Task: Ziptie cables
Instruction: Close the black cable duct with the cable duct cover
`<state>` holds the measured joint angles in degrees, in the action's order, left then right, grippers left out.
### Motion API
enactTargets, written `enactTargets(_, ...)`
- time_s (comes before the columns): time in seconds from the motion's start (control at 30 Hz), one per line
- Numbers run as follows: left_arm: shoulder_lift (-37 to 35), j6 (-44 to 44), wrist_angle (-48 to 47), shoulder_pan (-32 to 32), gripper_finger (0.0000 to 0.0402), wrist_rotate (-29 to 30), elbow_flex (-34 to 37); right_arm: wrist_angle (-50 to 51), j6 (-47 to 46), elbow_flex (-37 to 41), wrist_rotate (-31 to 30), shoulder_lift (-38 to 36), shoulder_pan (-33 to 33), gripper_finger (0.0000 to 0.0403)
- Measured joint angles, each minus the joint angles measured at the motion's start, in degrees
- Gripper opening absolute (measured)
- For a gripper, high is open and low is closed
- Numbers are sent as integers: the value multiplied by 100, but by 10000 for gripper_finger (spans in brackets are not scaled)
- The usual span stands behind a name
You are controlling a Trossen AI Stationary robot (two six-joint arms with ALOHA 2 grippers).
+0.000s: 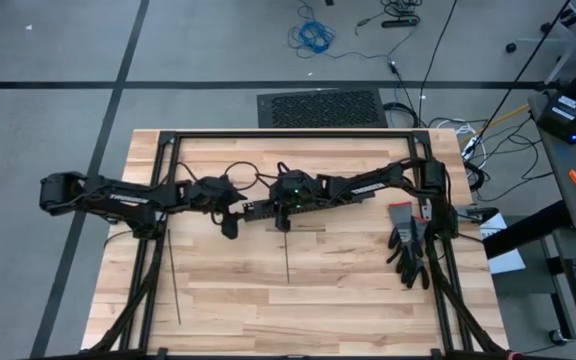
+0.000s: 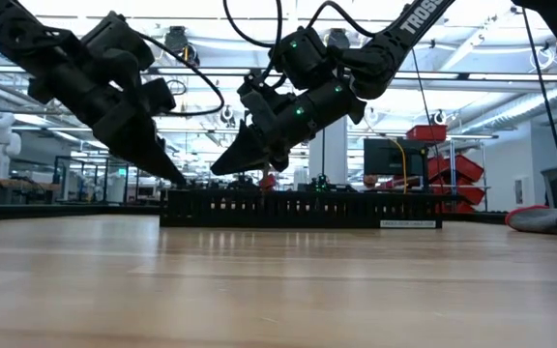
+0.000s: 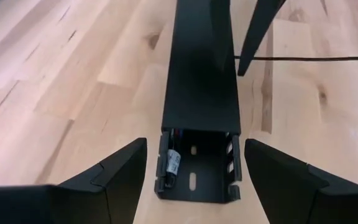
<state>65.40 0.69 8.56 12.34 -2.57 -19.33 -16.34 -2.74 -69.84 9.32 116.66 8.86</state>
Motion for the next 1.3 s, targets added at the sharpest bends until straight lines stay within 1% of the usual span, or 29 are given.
enactTargets(0.2,461,5,342,0,268,-192,4,6,-9,0,1,0,0,43)
enactTargets(0.4,932,-6,625,0,268,-198,4,37,-57,-2,0,-2,2,43)
enactTargets(0.57,1044,6,660,0,267,-190,4,56,-63,-2,0,-4,2,43)
enactTargets(0.7,1044,0,661,0,257,-163,4,71,-96,-9,-1,41,2,42)
enactTargets(0.77,1042,-4,631,0,253,-159,4,163,-179,-10,-5,148,11,36)
enactTargets(0.93,1199,-9,670,0,251,-142,-6,14,-288,-33,9,336,42,5)
enactTargets(1.1,1499,-33,820,0,251,-102,-11,-70,-367,-26,1,353,40,1)
enactTargets(1.3,1810,-115,1314,0,251,-61,-1,-260,-380,-20,4,423,46,0)
